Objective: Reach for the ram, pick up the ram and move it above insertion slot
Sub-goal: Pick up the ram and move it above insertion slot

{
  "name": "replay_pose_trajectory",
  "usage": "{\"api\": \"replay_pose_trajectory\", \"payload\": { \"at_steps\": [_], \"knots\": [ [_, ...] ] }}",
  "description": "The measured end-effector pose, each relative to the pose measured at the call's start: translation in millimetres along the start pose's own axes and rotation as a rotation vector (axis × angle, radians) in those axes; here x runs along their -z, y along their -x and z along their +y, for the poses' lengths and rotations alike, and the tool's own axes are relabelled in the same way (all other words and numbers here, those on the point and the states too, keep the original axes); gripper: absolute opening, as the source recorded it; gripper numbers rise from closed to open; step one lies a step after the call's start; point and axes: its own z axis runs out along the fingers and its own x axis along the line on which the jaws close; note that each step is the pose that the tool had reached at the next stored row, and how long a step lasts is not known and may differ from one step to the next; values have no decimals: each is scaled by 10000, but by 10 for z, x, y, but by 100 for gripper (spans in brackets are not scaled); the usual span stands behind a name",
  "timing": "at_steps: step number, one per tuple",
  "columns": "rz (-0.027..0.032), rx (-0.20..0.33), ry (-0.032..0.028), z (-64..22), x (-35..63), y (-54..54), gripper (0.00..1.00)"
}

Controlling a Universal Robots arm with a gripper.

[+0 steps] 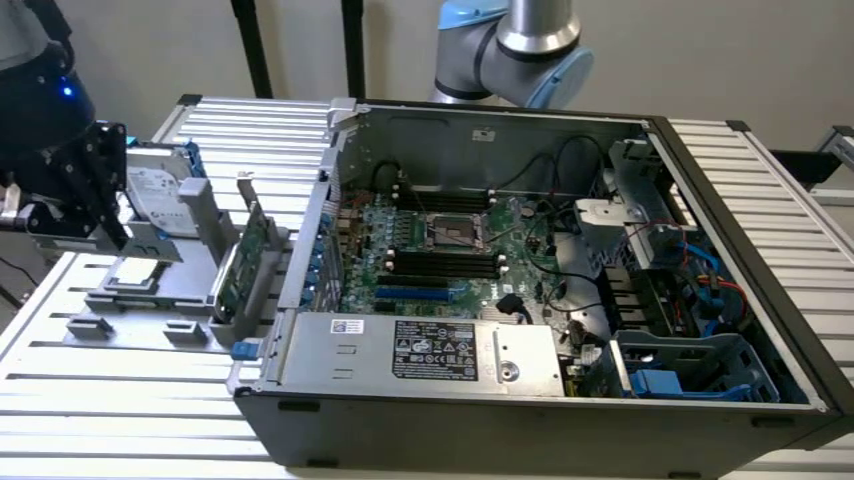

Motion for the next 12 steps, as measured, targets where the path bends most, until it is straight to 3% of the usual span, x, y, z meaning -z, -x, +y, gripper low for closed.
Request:
{"api": "replay_pose_trajectory", "payload": {
  "at_steps": [8, 10, 12],
  "knots": [
    [-27, 28, 80, -318, 338, 21, 13],
    [-80, 32, 88, -406, 362, 25, 13],
    [-186, 37, 93, -500, 371, 30, 13]
  ]
}}
